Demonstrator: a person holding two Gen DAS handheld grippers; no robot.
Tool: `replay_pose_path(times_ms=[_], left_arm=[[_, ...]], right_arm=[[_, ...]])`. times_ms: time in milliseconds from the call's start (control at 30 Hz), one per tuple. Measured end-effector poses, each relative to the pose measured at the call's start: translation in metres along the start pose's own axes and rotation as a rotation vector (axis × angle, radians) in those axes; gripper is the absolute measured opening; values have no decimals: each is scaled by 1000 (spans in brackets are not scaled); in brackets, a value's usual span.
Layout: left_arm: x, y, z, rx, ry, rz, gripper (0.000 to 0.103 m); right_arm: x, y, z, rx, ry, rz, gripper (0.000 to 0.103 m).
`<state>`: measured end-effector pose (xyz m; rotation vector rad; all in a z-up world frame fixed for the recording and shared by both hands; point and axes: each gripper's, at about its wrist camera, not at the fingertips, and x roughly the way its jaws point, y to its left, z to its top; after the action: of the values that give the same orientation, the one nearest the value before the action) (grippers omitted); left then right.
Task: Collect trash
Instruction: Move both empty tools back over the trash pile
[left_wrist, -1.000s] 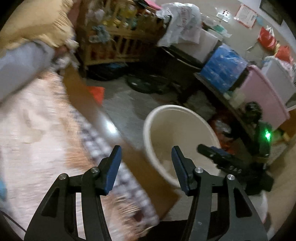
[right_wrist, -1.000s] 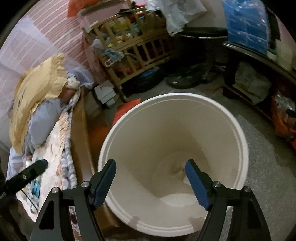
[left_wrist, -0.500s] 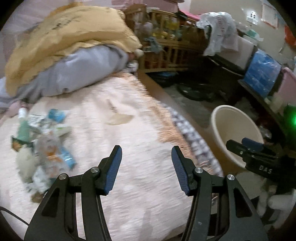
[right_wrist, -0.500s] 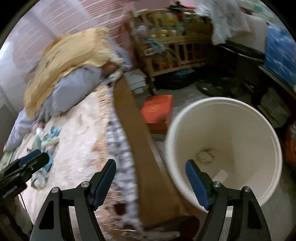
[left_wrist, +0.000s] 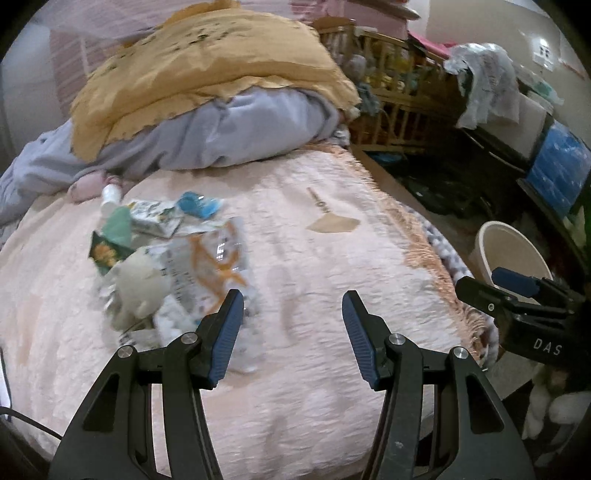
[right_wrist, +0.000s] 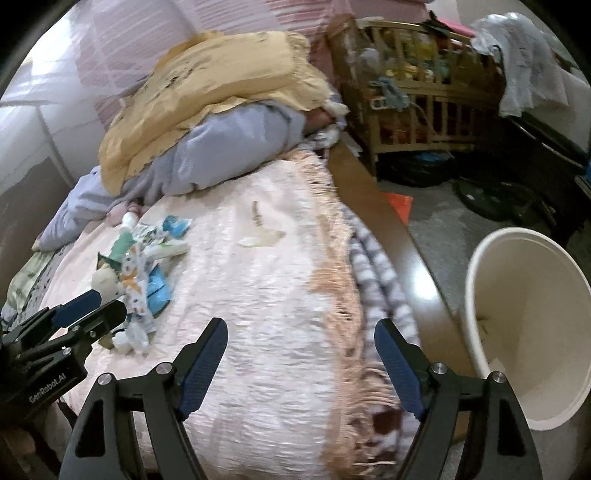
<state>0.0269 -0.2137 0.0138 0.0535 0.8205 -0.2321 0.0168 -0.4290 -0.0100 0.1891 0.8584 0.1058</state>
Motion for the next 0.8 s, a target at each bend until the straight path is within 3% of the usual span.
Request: replay_pose_path(times_ms=[533,800], left_arm=[[-25,127,-36,-138,40,100,54],[-21,156,-45,-188,67,83,54]], right_arm=[[42,88,5,-112,78,148,80],[71,131,8,-165,140,217,80]])
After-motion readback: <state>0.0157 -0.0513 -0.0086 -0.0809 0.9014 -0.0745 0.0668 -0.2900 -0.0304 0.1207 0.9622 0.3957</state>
